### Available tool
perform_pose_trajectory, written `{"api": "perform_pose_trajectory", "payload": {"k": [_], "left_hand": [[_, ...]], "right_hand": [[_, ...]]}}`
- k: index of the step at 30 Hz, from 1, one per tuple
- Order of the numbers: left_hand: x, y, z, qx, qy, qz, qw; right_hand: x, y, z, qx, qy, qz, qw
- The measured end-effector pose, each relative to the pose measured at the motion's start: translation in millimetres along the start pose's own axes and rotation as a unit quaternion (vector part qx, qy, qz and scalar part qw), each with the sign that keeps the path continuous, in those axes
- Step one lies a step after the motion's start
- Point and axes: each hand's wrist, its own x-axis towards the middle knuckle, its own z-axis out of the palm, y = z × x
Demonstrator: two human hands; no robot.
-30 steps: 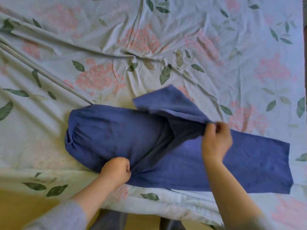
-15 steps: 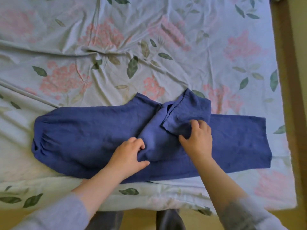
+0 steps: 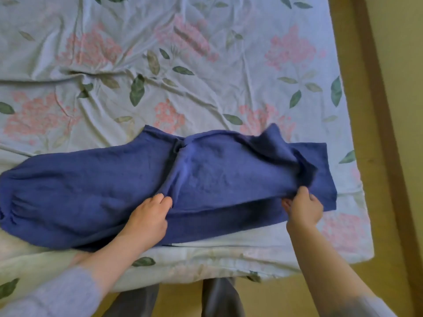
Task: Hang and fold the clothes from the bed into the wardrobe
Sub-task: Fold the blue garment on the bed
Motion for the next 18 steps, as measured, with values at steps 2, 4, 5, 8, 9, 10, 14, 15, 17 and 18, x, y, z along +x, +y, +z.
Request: {"api": "perform_pose_trajectory", "payload": {"k": [2,4,5,8,9,10,14,15,17,18], "left_hand": [[-3.2,-1.0,2.4,0.013,-0.022,0.014,1.000],[-5.9,-1.6,3.8,0.018,-0.048,0.030,0.998],[-7.1,-1.3,3.8,0.017,-0.060,0.035,0.997],[-8.0,2.9,3.9,0.025,-0.070,0.048,0.996],[-7.3,6.3,3.8,0.026,-0.053,0.056,0.997],[-6.0,11.1,4.1,0.026,-0.034,0.065,0.997],[5.1,37.6,6.1,0.034,-0.013,0.066,0.997],[9.0,44.5,7.1,0.049,-0.014,0.058,0.997],[16.5,55.3,8.4,0.071,-0.009,0.042,0.997],[19.0,58.3,8.6,0.069,-0.006,0.036,0.997]], "right_hand": [[12.8,15.1,-22.2,0.012,-0.058,0.096,0.994],[19.6,26.1,-35.4,0.006,-0.105,0.131,0.986],[22.2,29.8,-38.9,0.012,-0.117,0.134,0.984],[28.4,28.2,-38.9,0.056,-0.138,0.130,0.980],[31.2,25.2,-36.9,0.069,-0.134,0.124,0.981],[34.5,21.7,-34.4,0.080,-0.127,0.118,0.982],[52.2,3.2,-27.7,0.070,-0.094,0.078,0.990],[57.3,-1.7,-28.9,0.065,-0.086,0.048,0.993],[66.1,-10.1,-36.6,0.047,-0.077,-0.039,0.995],[69.1,-12.1,-43.0,0.024,-0.078,-0.086,0.993]]}}
